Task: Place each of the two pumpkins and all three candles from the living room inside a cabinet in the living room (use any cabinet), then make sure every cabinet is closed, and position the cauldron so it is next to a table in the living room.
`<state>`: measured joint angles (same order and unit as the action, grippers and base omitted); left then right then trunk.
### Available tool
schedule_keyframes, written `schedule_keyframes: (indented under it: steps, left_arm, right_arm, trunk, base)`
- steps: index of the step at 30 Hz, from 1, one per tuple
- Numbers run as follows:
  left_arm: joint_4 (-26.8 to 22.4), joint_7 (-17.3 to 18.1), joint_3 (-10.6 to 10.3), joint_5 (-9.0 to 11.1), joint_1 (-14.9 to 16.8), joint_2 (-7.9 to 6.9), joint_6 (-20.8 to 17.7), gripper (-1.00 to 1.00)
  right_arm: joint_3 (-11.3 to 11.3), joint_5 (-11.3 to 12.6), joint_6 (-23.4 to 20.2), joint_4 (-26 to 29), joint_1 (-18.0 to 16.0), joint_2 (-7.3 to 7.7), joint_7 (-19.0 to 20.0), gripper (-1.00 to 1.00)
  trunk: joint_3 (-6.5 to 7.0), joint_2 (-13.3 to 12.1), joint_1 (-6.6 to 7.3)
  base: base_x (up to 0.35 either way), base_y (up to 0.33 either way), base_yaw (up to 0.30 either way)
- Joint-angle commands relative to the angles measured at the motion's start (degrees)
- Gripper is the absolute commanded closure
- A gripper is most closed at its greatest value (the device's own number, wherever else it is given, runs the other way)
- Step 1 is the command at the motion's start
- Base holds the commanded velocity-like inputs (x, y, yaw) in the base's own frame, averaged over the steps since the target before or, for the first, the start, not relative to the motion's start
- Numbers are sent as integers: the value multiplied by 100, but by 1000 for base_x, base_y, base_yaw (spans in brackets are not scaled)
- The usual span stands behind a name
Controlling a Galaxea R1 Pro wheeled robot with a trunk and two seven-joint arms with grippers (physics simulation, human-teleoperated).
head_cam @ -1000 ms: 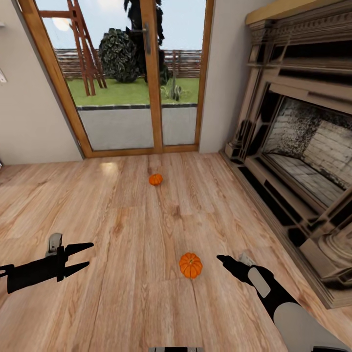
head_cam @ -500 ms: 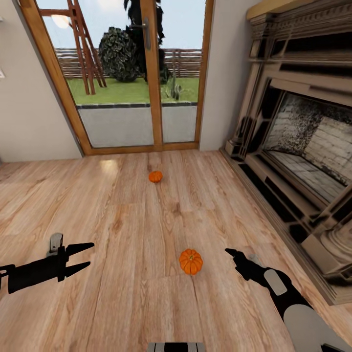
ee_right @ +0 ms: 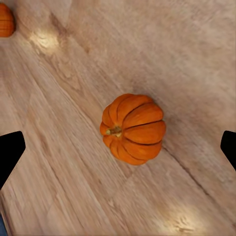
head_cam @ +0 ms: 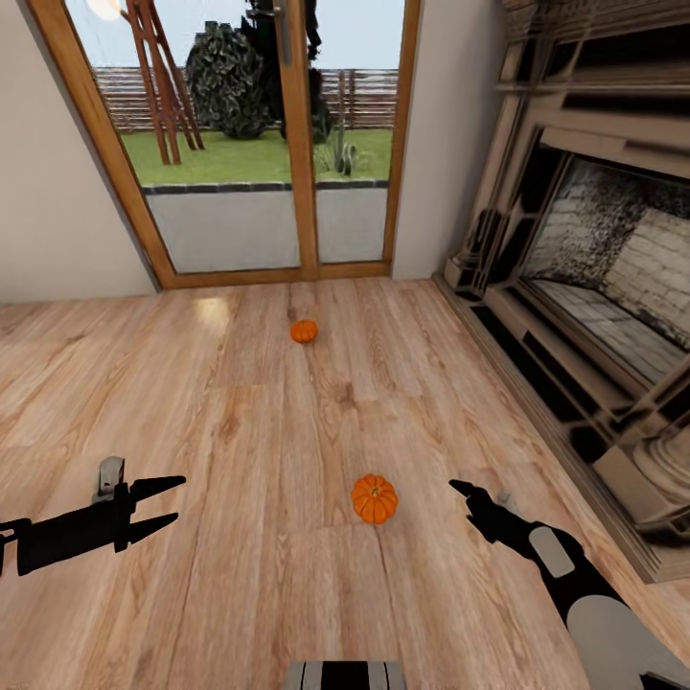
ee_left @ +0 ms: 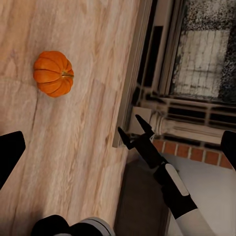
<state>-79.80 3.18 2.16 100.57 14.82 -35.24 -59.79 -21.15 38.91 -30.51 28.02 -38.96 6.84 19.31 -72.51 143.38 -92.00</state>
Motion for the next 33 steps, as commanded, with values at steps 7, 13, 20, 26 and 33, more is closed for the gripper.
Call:
schedule_keyframes:
  steps: [7, 13, 20, 26, 33]
  left_arm:
    - [4, 33, 4, -29, 3, 8, -21, -100]
    - [5, 33, 4, -29, 3, 8, -21, -100]
    - [5, 33, 4, -29, 3, 8, -21, -100]
    - [5, 33, 4, -29, 3, 8, -21, -100]
    - [5, 33, 4, -29, 3, 8, -21, -100]
  right_arm:
    - [-46, 18, -51, 8, -6, -15, 50, -100]
    - [-47, 20, -51, -7, -6, -16, 53, -100]
    - [-47, 20, -40, -7, -6, -16, 70, -100]
    - [-41, 16, -34, -12, -6, -15, 87, -100]
    - [-38, 12, -27, -11, -6, -27, 90, -100]
  trunk:
    - [-160, 11, -17]
    - [-293, 19, -32]
    - [-440, 29, -50]
    - [-573, 37, -66]
    - [-728, 46, -84]
  base:
    - [0, 0, 0]
    - [0, 0, 5]
    - [0, 0, 51]
    - [0, 0, 2]
    - [0, 0, 0]
